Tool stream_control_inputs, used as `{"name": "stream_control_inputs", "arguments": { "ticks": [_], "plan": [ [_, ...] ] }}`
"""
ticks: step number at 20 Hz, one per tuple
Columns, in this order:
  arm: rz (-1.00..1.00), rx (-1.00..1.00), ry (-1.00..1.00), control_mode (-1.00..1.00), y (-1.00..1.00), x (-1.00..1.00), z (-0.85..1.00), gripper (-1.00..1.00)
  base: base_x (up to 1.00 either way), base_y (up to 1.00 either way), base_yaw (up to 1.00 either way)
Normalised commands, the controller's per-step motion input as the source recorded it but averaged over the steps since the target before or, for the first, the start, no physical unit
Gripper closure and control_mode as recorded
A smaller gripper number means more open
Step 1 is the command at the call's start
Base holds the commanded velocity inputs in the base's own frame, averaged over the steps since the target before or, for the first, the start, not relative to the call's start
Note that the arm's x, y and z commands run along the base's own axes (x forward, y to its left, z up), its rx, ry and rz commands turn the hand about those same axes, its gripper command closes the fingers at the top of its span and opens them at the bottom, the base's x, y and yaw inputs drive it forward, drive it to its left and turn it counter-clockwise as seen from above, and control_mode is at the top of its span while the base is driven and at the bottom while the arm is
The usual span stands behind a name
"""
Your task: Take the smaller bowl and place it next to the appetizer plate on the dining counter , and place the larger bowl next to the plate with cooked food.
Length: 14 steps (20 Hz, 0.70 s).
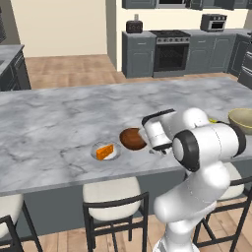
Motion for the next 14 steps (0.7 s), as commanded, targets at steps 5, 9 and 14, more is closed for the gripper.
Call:
{"name": "stream_control_inputs", "arguments": {
  "ticks": [5,9,14],
  "plan": [
    [0.03,0.11,-0.02,-1.00,0.00,-0.37,0.77,-1.00,0.00,0.00,0.00],
    [0.00,0.07,0.00,-1.00,-0.29,-0.27,1.00,-1.00,0.00,0.00,0.00],
    [0.01,0.00,0.09,-1.00,-0.35,-0.36,1.00,-1.00,0.00,0.00,0.00]
  ]
}}
